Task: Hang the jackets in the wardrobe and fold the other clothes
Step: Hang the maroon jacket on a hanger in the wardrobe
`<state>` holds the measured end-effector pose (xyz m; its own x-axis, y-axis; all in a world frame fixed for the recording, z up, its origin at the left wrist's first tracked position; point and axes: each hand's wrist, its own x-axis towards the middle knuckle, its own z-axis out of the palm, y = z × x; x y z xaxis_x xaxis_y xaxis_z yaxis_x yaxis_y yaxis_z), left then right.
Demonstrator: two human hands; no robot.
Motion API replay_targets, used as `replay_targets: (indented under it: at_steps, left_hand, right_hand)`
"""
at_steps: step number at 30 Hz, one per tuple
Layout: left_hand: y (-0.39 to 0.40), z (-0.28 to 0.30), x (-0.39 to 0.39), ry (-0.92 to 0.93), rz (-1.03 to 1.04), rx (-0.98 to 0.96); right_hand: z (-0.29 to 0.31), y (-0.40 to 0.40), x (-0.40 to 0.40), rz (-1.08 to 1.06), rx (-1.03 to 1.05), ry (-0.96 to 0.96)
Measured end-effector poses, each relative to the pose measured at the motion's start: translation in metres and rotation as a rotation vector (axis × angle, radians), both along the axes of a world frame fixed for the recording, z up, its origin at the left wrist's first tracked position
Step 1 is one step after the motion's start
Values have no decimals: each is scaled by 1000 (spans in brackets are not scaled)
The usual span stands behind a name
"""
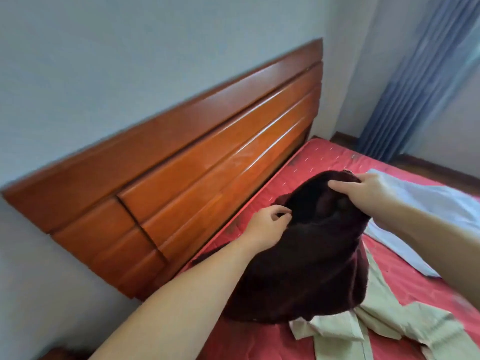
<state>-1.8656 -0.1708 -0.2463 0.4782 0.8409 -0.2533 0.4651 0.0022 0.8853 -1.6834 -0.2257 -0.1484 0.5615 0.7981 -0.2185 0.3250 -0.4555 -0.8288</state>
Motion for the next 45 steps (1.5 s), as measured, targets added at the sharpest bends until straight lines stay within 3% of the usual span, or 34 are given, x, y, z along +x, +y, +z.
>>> replay_targets:
  at_steps: [4,8,13,16,19,23,25,27,30,32,36,39,45]
  left_hand:
    - [-14,55,44,42,-110,165]
    - [-50,88,94,-90,-338,170]
    - [-97,121,147,-205,-137,488]
    - [-115,145,162,-280,-46,578]
    - [-114,171,170,-267,-157,658]
    - [-118,206,182,-359,-261,672]
    - [-127,223,191,-376,-331,693]
    - [-143,238,198,-405,-443,727]
    - [-167,249,200,-416,-556,764]
    - [-171,252,196,-426,-580,783]
    - [-165,246,181,-400,-599,907]
    - [-161,238,166,-417,-645,837]
    - [-139,187,144,-466,-833,146]
  right_hand:
    - [88,-49,20,41,167,-1]
    - [153,-108,35,90,307,64]
    - [201,-176,55,102,546,204]
    - [218,-213,73,55,575,180]
    - [224,-247,102,-141,520,31]
    - [204,-278,143,-334,161,-434]
    - [189,-286,146,-352,30,-691]
    - [176,-286,131,-200,125,-856]
    - [162,-278,101,23,126,-970]
    - [157,-275,96,-72,58,-1042]
    - [169,-276,95,-273,-65,-998]
    - [196,-264,85,-281,26,-1128]
    - [253,-266,65,-364,196,-1265]
